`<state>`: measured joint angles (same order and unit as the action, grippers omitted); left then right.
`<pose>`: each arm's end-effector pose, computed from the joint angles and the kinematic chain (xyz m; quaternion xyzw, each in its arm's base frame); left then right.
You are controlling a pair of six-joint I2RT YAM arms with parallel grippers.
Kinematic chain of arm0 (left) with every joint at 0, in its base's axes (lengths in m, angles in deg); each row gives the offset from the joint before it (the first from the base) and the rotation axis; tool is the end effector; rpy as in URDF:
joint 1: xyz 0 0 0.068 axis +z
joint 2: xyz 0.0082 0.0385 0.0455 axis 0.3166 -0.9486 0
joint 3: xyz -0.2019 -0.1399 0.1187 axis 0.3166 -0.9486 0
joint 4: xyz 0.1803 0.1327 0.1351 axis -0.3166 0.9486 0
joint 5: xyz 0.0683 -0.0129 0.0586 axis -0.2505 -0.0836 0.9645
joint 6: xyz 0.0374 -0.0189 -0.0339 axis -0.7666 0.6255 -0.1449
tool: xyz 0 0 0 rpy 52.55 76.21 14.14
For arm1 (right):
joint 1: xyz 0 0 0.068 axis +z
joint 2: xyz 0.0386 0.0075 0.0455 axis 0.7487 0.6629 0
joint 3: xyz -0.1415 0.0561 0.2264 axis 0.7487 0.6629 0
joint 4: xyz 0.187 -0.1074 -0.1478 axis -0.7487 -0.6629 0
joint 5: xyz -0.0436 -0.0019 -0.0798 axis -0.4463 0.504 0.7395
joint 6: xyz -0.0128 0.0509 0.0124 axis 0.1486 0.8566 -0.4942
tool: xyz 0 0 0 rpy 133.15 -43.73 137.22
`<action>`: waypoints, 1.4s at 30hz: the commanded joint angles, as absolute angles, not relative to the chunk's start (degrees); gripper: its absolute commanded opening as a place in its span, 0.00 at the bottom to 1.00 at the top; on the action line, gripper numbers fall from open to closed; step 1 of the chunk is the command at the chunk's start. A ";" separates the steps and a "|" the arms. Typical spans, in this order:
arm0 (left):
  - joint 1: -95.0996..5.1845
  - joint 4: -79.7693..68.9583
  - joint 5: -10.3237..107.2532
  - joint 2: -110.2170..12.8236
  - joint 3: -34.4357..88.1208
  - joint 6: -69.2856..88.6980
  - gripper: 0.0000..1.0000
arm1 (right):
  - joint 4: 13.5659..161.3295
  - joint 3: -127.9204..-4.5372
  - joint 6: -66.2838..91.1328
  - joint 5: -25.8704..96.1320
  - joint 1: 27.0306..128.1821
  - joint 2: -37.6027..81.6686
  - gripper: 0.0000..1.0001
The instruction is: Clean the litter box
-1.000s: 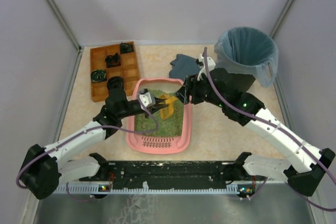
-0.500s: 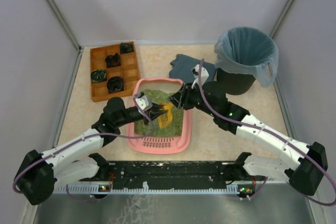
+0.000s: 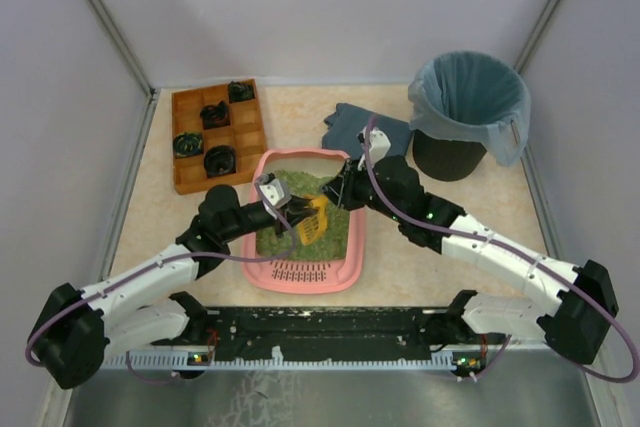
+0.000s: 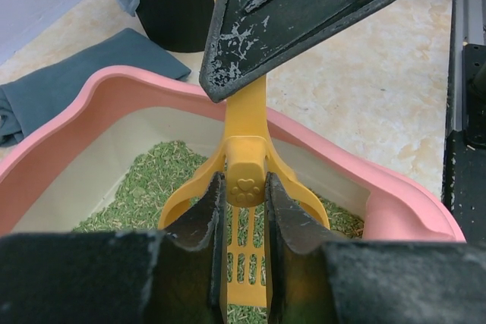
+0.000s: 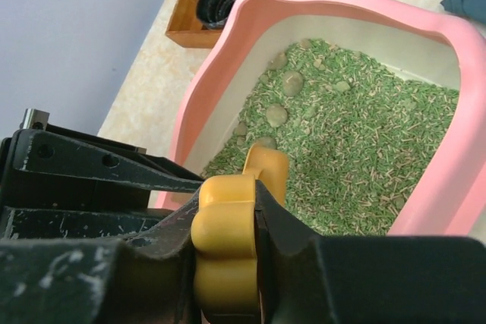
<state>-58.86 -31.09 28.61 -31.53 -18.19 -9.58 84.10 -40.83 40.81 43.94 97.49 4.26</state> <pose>0.1621 -0.1599 0.2567 0.4398 0.5762 -0.3569 0.5892 0.1700 0.1946 0.3203 -0.0906 0.7988 0.3926 0.4467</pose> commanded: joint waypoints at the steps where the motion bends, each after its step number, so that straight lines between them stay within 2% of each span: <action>1: -59.33 -33.82 29.17 -31.40 -17.24 -9.32 0.00 | 85.68 -43.49 40.53 43.51 99.13 5.61 0.18; 4: -59.33 -33.06 29.47 -31.24 -16.91 -8.98 0.04 | 84.85 -44.16 39.66 44.82 99.23 5.58 0.07; 5: -59.33 -32.46 30.04 -31.15 -16.61 -8.43 0.10 | 84.29 -44.42 39.05 45.59 99.26 5.50 0.04; 9: -59.33 -27.80 36.37 -29.14 -15.35 -4.20 0.45 | 81.73 -46.08 35.68 50.74 99.28 5.22 0.00; 15: -59.13 -10.88 61.07 -22.36 -11.48 9.44 0.88 | 83.25 -47.21 31.57 54.37 99.35 4.62 0.00; 16: -58.57 -5.47 64.26 -22.34 -8.92 11.55 0.89 | 84.12 -47.29 31.40 54.45 99.31 4.59 0.00; 18: -56.87 6.04 66.50 -23.59 -3.95 13.84 0.91 | 85.05 -47.72 31.09 55.07 99.35 5.07 0.00; 21: -54.95 13.73 66.21 -24.16 -1.04 15.42 0.89 | 85.95 -48.45 30.87 57.02 99.28 6.05 0.00; 25: -51.64 21.72 64.83 -26.12 1.18 16.78 0.76 | 84.51 -51.76 30.75 59.42 99.32 9.52 0.00; 28: -47.38 28.18 62.47 -29.96 3.29 17.74 0.73 | 83.66 -54.22 31.71 59.21 99.28 12.14 0.00; 35: -43.67 25.89 55.39 -30.07 -0.03 16.78 0.72 | 83.19 -55.82 39.36 57.38 99.29 17.49 0.00; 42: -43.56 24.84 50.78 -34.60 -1.27 14.46 0.61 | 77.69 -56.60 43.99 62.37 100.14 21.74 0.00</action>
